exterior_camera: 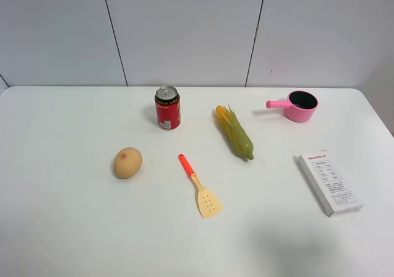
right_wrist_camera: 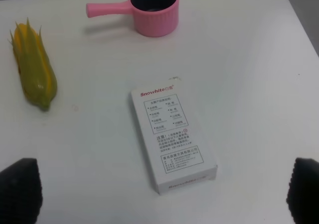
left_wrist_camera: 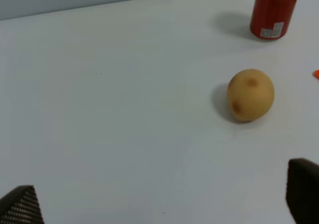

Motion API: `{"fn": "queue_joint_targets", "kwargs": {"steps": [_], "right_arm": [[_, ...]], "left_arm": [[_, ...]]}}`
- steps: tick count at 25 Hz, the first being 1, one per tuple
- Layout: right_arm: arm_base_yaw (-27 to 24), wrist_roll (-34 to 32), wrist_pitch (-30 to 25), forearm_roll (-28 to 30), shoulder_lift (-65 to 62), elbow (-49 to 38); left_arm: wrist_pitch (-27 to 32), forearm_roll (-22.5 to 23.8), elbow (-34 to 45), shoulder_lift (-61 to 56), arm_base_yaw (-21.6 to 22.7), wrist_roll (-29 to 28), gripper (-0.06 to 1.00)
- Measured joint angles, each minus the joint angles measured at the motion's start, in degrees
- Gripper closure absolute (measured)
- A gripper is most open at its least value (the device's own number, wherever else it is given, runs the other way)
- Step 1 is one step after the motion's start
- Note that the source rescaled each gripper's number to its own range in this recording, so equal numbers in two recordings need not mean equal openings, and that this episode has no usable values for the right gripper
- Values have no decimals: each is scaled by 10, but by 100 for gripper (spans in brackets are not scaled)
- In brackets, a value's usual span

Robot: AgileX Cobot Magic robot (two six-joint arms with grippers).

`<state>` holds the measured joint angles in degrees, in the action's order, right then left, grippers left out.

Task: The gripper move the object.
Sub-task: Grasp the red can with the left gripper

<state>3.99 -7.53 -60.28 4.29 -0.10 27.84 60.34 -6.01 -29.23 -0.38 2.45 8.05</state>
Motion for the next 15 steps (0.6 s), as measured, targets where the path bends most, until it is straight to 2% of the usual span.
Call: {"fn": "queue_joint_targets", "kwargs": {"steps": [15], "right_arm": [[0,0,0,0,0,0]], "left_arm": [[0,0,0,0,0,0,-6]]}}
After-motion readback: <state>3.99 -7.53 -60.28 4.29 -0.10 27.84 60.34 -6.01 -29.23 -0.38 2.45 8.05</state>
